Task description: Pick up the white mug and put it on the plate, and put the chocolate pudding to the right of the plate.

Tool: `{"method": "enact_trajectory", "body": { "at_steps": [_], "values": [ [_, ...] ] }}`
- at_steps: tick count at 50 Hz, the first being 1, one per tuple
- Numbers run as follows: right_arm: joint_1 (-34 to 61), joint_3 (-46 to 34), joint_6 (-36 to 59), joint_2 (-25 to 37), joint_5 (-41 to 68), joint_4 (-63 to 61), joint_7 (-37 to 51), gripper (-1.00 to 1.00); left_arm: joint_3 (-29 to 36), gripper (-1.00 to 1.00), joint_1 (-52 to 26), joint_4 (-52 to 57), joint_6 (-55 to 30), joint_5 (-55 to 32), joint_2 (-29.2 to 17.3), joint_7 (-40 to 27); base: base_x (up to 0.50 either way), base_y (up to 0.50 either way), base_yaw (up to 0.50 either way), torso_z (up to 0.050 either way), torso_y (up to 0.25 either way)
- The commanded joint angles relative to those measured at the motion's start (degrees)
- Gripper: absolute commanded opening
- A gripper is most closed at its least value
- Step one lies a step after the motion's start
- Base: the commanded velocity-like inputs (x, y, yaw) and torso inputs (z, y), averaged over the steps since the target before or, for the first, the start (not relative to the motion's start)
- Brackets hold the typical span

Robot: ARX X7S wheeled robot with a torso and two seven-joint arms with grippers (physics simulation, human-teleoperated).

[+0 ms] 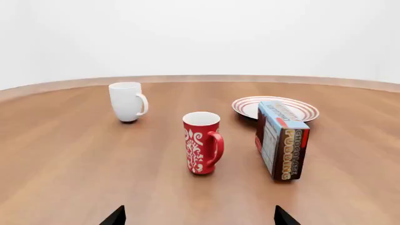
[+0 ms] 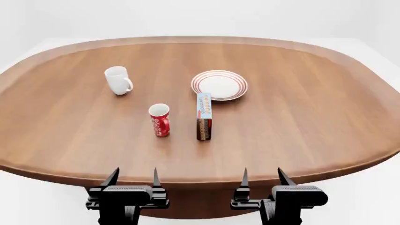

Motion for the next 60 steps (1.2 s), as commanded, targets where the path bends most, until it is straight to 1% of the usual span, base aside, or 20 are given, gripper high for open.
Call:
{"method": "enact_trajectory", "body": {
  "at_steps": [1,20,21,22,34,39,43,47,48,51,52,53,54,58,60],
  "values": [
    [-0.01,-1.11,0.29,0.88,0.83,-0.34,1.26,1.0,0.71,1.0,-0.16,-0.52,0.28,-1.04,-0.98,-1.09,0.0,0.0,0.0,0.0,0.0],
    [0.27,-4.35,-0.24,3.46,2.71,0.88,4.42,1.0,3.9,1.0,-0.9,-1.41,0.5,-3.24,-3.4,-4.27,0.0,0.0,0.0,0.0,0.0],
    [0.27,-4.35,-0.24,3.46,2.71,0.88,4.42,1.0,3.9,1.0,-0.9,-1.41,0.5,-3.24,-3.4,-4.27,0.0,0.0,0.0,0.0,0.0],
    [0.15,-1.46,-0.33,1.01,0.2,1.11,1.58,1.0,1.15,1.0,-0.83,-1.67,0.51,-0.84,-1.04,-1.33,0.0,0.0,0.0,0.0,0.0],
    [0.61,-3.61,-0.04,2.7,2.22,1.3,3.82,1.0,3.41,1.0,-1.08,-1.55,0.44,-1.95,-2.87,-3.85,0.0,0.0,0.0,0.0,0.0],
    [0.58,-4.03,0.96,3.21,2.93,-0.02,4.49,1.0,3.76,1.0,-0.9,-0.06,-0.31,-2.5,-3.4,-4.58,0.0,0.0,0.0,0.0,0.0],
    [0.68,-3.17,2.89,3.88,4.48,-3.77,5.09,1.0,3.18,1.0,-0.47,4.72,-1.73,-3.4,-4.06,-5.37,0.0,0.0,0.0,0.0,0.0],
    [1.9,1.06,7.78,5.69,7.28,-15.94,7.3,1.0,0.19,1.0,-1.03,18.78,-5.81,-4.81,-5.89,-7.08,0.0,0.0,0.0,0.0,0.0],
    [3.03,3.55,9.24,6.52,8.65,-19.91,8.31,1.0,-1.3,1.0,-1.94,23.54,-7.52,-5.45,-6.75,-7.63,0.0,0.0,0.0,0.0,0.0],
    [4.51,7.36,11.14,8.03,11.43,-25.21,9.34,1.0,-3.84,1.0,-3.48,28.86,-9.35,-5.92,-7.85,-9.21,0.0,0.0,0.0,0.0,0.0],
    [5.95,11.16,12.71,9.29,13.78,-29.38,10.5,1.0,-6.59,1.0,-4.8,31.99,-9.49,-7.02,-8.47,-10.19,0.0,0.0,0.0,0.0,0.0],
    [6.43,12.96,12.95,9.84,15.38,-31.07,10.63,1.0,-7.31,1.0,-5.19,33.33,-9.82,-6.59,-9.21,-10.52,0.0,0.0,0.0,0.0,0.0],
    [7.23,15.55,13.57,11.38,16.78,-34.18,10.97,1.0,-9.34,1.0,-6.01,35.37,-8.67,-6.81,-9.97,-11.03,0.0,0.0,0.0,0.0,0.0],
    [9.0,23.67,12.19,14.16,22.46,-41.94,11.69,1.0,-16.49,1.0,-8.49,42.25,-9.94,-10.16,-12.14,-12.97,0.0,0.0,0.0,0.0,0.0],
    [9.81,26.8,10.48,14.54,24.45,-43.64,11.96,1.0,-18.92,1.0,-9.48,45.01,-10.59,-10.88,-13.31,-13.64,0.0,0.0,0.0,0.0,0.0]
  ]
}}
